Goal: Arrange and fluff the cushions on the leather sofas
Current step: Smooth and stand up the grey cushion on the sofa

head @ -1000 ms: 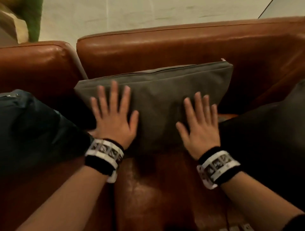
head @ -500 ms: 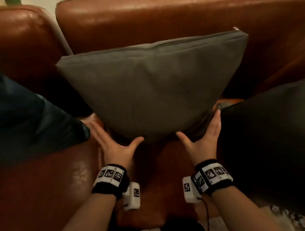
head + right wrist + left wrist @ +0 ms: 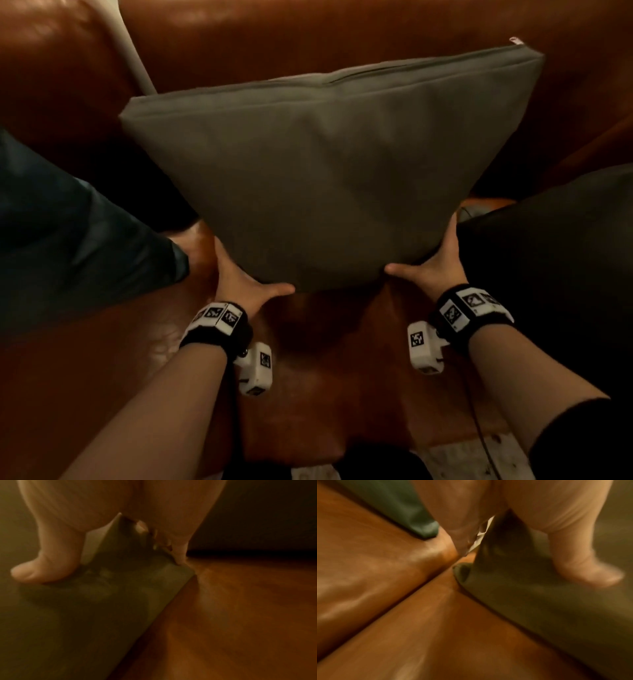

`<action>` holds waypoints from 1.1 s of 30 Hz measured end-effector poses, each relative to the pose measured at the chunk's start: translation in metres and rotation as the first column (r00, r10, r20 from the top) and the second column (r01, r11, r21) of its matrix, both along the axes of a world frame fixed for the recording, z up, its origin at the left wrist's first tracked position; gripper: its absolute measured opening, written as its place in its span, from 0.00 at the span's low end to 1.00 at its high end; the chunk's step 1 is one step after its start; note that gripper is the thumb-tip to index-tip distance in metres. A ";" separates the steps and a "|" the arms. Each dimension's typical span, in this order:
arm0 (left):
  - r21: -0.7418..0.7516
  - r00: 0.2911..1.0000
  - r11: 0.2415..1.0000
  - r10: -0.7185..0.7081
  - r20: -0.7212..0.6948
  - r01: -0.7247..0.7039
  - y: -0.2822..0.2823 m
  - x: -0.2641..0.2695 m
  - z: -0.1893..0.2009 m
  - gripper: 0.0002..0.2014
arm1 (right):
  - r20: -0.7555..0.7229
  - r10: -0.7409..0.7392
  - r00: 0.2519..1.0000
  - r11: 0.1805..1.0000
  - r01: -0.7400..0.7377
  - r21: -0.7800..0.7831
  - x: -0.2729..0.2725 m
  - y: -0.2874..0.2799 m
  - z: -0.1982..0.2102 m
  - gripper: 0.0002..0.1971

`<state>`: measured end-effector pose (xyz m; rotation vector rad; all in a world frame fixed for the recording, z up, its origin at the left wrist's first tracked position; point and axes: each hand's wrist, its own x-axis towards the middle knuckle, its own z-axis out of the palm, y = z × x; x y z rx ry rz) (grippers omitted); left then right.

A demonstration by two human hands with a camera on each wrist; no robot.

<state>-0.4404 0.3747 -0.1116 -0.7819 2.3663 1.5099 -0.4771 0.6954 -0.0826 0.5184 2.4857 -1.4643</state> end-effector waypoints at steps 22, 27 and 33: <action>-0.005 0.981 0.999 -0.034 0.190 0.036 -0.045 0.005 -0.025 0.30 | 0.228 -0.321 0.919 0.946 0.296 0.135 -0.019 0.035 -0.016 0.24; 0.044 0.956 0.997 -0.075 0.283 0.065 -0.056 0.014 -0.034 0.20 | 0.368 -0.369 0.853 0.929 0.341 0.141 -0.016 0.031 -0.024 0.20; 0.010 0.975 0.999 0.046 0.216 -0.050 -0.057 0.008 -0.043 0.10 | 0.320 -0.488 0.812 0.873 0.465 0.151 -0.024 0.031 -0.026 0.16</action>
